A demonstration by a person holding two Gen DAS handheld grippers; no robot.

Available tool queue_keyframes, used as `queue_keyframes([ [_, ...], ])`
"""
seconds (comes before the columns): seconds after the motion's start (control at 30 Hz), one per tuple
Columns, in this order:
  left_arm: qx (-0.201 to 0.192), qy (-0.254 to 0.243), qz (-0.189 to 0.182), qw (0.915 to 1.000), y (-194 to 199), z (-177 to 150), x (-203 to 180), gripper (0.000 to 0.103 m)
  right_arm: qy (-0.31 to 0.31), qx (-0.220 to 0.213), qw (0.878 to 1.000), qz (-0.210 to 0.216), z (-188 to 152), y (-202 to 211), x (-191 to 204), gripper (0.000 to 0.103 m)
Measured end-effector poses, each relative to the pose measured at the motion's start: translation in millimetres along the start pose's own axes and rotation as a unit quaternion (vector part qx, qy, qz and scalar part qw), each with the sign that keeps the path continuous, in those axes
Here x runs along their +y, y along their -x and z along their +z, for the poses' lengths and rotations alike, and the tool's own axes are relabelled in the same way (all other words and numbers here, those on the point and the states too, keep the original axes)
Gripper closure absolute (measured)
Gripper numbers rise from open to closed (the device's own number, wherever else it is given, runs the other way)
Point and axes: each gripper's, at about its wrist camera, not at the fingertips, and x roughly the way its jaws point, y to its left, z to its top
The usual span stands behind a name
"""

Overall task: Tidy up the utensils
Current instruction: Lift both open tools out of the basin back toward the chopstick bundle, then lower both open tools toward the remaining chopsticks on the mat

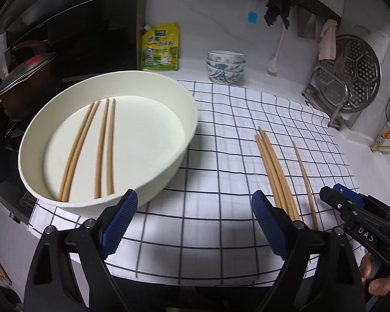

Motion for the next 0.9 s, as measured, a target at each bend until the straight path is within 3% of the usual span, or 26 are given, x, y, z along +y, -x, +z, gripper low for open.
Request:
queue_keyframes([
  [0.43, 0.035, -0.021, -0.028, 0.9987, -25, -22, -43, 0.015, -0.002, 0.033, 0.999, -0.035, -13, -29, -29, 0.061],
  [0.9, 0.062, -0.009, -0.014, 0.998, -52, -30, -55, 0.014, 0.028, 0.05, 0.996, -0.074, -8, -63, -35, 0.061],
])
